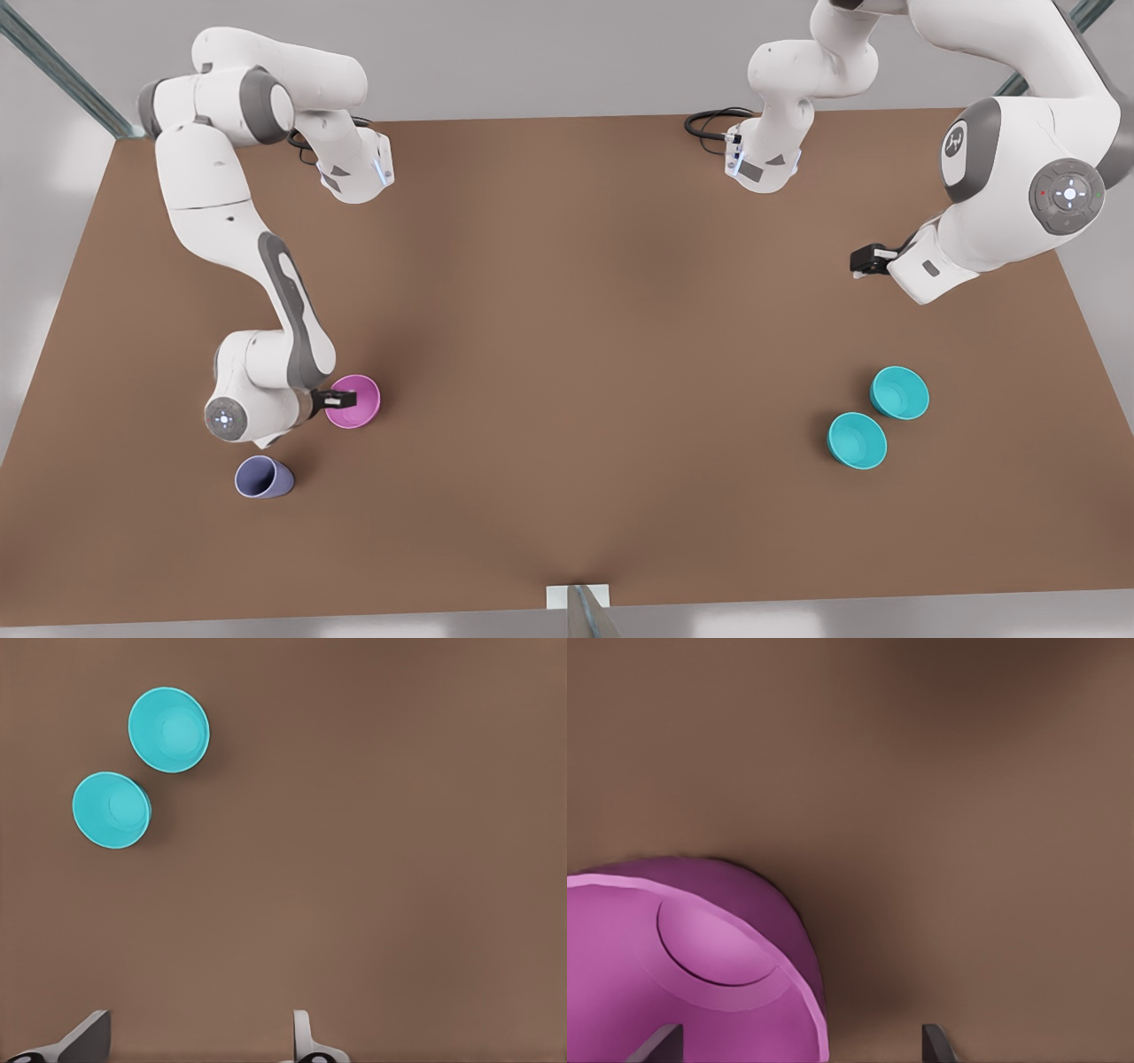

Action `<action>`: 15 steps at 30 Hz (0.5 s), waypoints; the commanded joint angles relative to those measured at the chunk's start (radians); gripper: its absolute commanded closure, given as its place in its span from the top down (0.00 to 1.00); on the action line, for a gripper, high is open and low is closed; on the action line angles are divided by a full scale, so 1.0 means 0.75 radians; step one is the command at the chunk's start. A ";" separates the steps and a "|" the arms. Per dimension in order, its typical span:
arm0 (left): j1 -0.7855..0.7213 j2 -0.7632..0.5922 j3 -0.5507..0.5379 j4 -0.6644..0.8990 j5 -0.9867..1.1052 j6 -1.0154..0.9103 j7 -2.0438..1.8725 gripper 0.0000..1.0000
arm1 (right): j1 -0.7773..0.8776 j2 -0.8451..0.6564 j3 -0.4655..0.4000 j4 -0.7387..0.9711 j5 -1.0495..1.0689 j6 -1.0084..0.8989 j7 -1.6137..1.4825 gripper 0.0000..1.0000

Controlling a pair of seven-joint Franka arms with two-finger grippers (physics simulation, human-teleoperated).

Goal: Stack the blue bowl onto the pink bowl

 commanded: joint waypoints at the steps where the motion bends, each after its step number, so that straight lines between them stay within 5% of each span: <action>1: 0.000 -0.001 0.000 0.001 0.002 -0.006 0.006 1.00 | 0.003 0.005 0.000 -0.011 0.005 0.098 0.221 1.00; 3: 0.000 -0.001 0.000 0.001 0.000 -0.006 0.006 1.00 | -0.001 0.001 0.002 -0.028 0.007 0.125 0.225 1.00; 4: 0.000 -0.001 0.000 0.001 0.002 -0.006 0.006 1.00 | -0.003 0.001 0.002 -0.028 0.007 0.116 0.225 0.87; 5: 0.000 -0.001 0.000 0.001 0.000 -0.008 0.006 1.00 | -0.005 -0.001 0.002 -0.030 0.007 0.110 0.221 0.61; 9: 0.000 -0.001 0.000 0.001 0.002 -0.010 0.006 1.00 | -0.015 -0.008 0.008 -0.026 0.011 0.088 0.200 0.26; 15: 0.000 -0.004 0.000 0.003 0.002 -0.022 0.004 1.00 | -0.019 -0.061 0.025 0.021 0.091 -0.063 0.121 0.21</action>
